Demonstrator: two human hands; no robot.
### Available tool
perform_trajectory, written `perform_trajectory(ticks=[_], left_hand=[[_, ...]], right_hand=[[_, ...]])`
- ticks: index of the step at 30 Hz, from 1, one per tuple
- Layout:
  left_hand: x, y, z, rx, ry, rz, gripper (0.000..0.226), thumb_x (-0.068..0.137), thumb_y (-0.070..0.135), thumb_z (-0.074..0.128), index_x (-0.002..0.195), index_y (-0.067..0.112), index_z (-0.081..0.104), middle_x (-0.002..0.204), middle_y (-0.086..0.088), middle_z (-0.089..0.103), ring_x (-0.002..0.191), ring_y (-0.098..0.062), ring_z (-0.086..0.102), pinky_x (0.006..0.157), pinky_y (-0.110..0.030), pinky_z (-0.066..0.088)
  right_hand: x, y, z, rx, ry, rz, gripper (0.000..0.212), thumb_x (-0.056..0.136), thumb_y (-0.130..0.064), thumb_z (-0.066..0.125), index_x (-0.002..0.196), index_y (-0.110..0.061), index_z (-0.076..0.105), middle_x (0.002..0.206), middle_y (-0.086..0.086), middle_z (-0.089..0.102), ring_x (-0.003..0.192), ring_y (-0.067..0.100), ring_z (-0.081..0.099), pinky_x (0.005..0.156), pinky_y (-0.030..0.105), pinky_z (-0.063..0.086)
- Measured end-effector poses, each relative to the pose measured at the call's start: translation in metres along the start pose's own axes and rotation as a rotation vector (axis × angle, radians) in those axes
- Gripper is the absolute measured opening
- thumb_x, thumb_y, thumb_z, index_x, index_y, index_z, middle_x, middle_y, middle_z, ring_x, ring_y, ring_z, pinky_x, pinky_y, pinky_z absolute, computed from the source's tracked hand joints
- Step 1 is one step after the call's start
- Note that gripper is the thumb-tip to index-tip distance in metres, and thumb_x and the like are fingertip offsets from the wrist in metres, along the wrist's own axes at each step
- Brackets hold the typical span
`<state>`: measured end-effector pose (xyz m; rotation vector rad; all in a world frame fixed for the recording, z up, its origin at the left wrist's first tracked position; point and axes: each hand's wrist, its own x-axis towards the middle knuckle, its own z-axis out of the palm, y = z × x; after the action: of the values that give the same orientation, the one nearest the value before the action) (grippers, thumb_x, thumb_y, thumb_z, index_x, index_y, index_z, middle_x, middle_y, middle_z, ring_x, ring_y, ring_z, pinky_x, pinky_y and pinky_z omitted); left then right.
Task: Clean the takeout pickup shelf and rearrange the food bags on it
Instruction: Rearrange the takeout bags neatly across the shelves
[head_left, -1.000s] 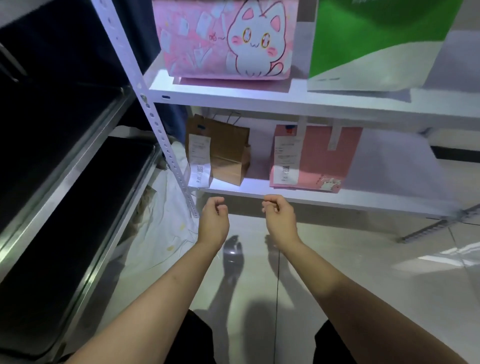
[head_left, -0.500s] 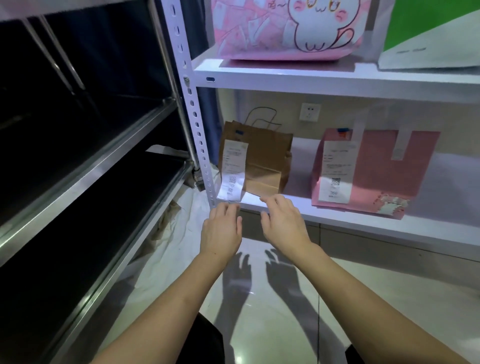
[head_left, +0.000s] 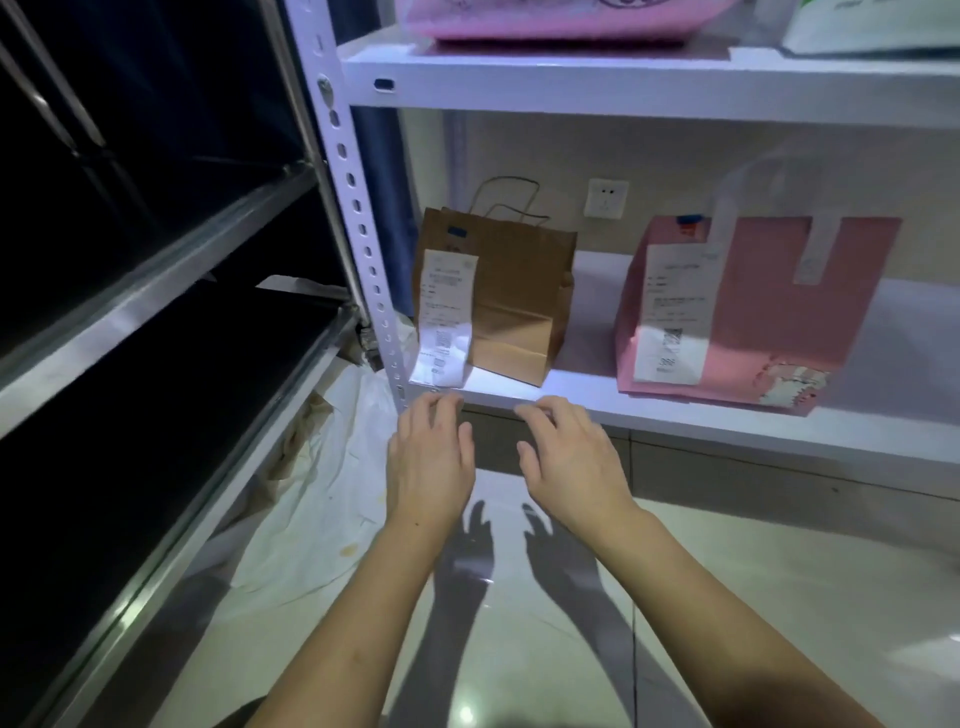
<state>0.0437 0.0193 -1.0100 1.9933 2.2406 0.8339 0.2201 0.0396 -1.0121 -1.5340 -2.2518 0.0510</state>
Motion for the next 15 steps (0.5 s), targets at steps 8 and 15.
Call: perform_trajectory(ticks=[8, 15], left_hand=[[-0.008, 0.036, 0.019, -0.084, -0.026, 0.097, 0.029, 0.102, 0.026, 0.05, 0.129, 0.019, 0.055, 0.122, -0.001, 0.056, 0.113, -0.025, 0.054, 0.088, -0.044, 0.052], [0.01, 0.1, 0.027, -0.157, -0.051, 0.16, 0.03, 0.102, 0.023, 0.051, 0.131, 0.021, 0.056, 0.125, -0.001, 0.059, 0.115, -0.024, 0.056, 0.089, -0.042, 0.049]], right_hand=[[-0.006, 0.041, -0.033, 0.004, 0.078, 0.193, 0.037, 0.096, -0.021, 0.06, 0.133, -0.015, 0.061, 0.129, 0.006, 0.058, 0.112, 0.031, 0.057, 0.088, 0.046, 0.053], [-0.012, 0.09, -0.071, 0.045, 0.199, 0.284, 0.036, 0.095, -0.015, 0.062, 0.131, -0.01, 0.062, 0.127, 0.009, 0.059, 0.115, 0.032, 0.055, 0.093, 0.048, 0.051]])
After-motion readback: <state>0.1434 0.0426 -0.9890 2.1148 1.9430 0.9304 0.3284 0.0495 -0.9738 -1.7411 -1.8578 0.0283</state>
